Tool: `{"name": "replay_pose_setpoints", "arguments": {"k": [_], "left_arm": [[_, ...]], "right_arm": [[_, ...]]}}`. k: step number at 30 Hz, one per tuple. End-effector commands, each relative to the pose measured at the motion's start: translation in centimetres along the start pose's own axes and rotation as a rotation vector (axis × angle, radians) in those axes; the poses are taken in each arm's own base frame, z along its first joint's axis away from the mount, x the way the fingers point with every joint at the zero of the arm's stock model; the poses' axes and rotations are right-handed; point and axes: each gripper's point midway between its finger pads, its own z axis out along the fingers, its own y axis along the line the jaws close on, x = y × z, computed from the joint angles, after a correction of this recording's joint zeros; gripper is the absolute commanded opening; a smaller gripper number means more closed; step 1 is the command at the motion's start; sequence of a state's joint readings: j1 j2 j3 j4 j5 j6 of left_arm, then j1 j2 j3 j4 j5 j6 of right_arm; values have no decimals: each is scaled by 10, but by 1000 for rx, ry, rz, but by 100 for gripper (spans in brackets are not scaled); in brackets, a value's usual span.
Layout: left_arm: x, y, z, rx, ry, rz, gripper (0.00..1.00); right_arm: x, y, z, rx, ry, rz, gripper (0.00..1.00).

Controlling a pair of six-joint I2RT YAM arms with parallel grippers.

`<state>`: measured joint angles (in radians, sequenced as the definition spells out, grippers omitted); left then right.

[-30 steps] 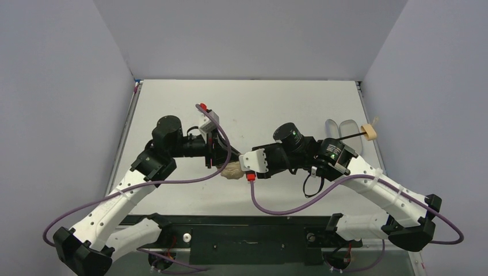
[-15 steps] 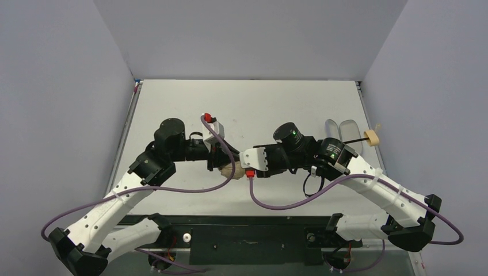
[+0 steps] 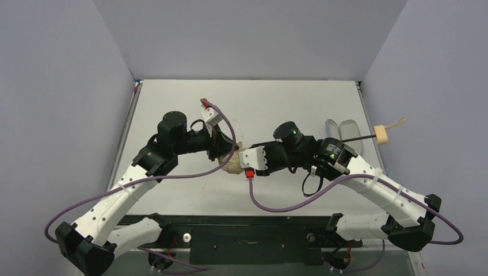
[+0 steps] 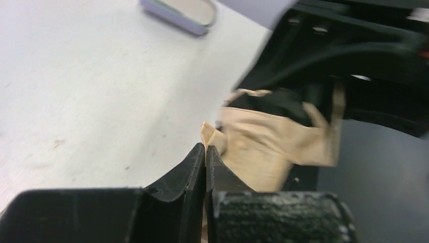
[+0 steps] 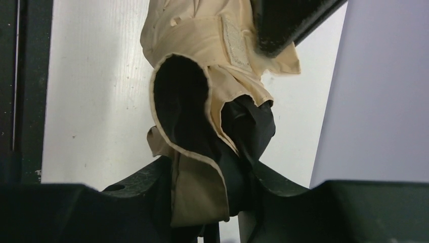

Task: Open the umbrella

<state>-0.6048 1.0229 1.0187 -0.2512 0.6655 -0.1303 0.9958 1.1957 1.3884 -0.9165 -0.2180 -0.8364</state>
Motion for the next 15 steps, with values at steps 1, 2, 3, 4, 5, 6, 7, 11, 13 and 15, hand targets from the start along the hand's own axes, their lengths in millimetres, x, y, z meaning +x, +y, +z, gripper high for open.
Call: {"name": "replay_pose_setpoints", "arguments": {"k": [1, 2, 3, 4, 5, 6, 7, 11, 13, 15], "left_arm": [[6, 60, -4, -262, 12, -152, 0], [9, 64, -4, -273, 20, -164, 0], [10, 65, -4, -280, 23, -166, 0], [11, 67, -4, -283, 27, -170, 0], [12, 67, -4, -281, 30, -172, 0], [13, 67, -3, -281, 32, -173, 0], [14, 67, -3, -280, 35, -175, 0], [12, 63, -6, -248, 9, -188, 0], [8, 69, -14, -247, -25, -218, 0], [6, 71, -21, -222, -55, -269, 0]], "right_arm": [[-53, -20, -19, 93, -214, -118, 0], [-54, -20, -19, 91, -216, -121, 0], [-54, -20, -19, 89, -218, -125, 0], [-54, -19, -20, 91, -219, -126, 0], [-54, -19, -20, 90, -218, -128, 0], [-54, -19, -20, 90, -218, -129, 0], [-54, -19, -20, 91, -216, -129, 0], [-49, -24, -19, 108, -207, -84, 0], [-44, -31, -19, 133, -203, -16, 0], [-34, -46, -19, 177, -201, 87, 0]]}}
